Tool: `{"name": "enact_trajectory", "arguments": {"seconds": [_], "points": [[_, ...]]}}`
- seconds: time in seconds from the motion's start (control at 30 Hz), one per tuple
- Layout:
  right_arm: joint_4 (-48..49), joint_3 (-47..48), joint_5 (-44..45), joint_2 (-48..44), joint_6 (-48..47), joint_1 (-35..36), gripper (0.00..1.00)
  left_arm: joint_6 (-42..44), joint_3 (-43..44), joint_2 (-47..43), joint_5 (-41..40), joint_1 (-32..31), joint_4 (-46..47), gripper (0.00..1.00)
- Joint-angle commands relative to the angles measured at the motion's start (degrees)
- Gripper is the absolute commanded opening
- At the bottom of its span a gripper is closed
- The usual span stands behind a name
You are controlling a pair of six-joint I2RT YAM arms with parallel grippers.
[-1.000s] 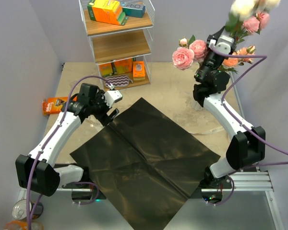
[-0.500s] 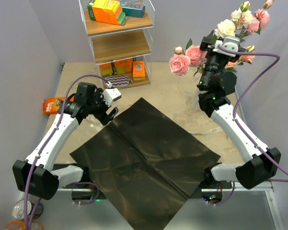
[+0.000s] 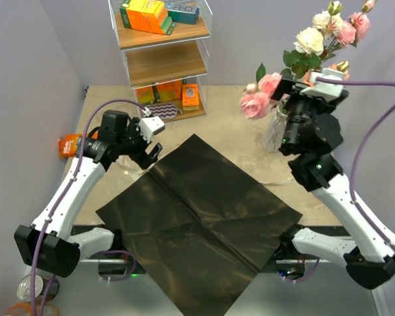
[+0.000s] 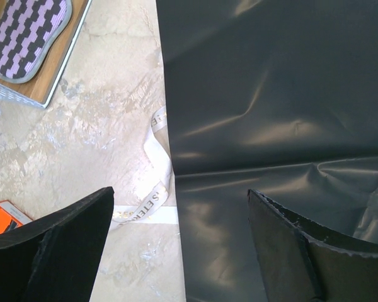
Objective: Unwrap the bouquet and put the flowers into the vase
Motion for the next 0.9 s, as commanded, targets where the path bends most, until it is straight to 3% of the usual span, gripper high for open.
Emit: {"name": "enact_trajectory", "arguments": {"seconds": [0.0, 0.2, 0.33, 0.47, 0.7, 0.87], "points": [[-8.24, 5.11, -1.43, -4.63, 4.04, 0.16, 0.99, -1.85, 2.40, -1.99, 1.76, 0.39, 0.11, 0.91], [-14.91, 19.96, -13.39, -0.50, 5.87, 0.16, 0.99, -4.05, 4.16, -2.34, 2.46, 0.30, -0.86, 0.91], [-22.90, 23.84, -30.68, 0.37, 8.16, 0.07, 0.99, -5.19, 5.13, -3.57, 2.64, 0.39, -1.39, 0.92], [-36.94, 29.02, -38.09, 4.85, 11.49, 0.51, 0.99, -5.63, 5.30, -4.18, 1.67, 0.39, -2.09, 0.95], [-39.62, 17.01, -46.45, 1.88, 16.51, 4.46, 0.99, -5.28, 4.08, -5.94, -0.79, 0.39, -2.88, 0.98], [-42.77, 11.90, -45.33, 0.29, 23.61, 11.31, 0.99, -5.11, 2.41, -6.64, -1.41, 0.39, -2.53, 0.99]]}}
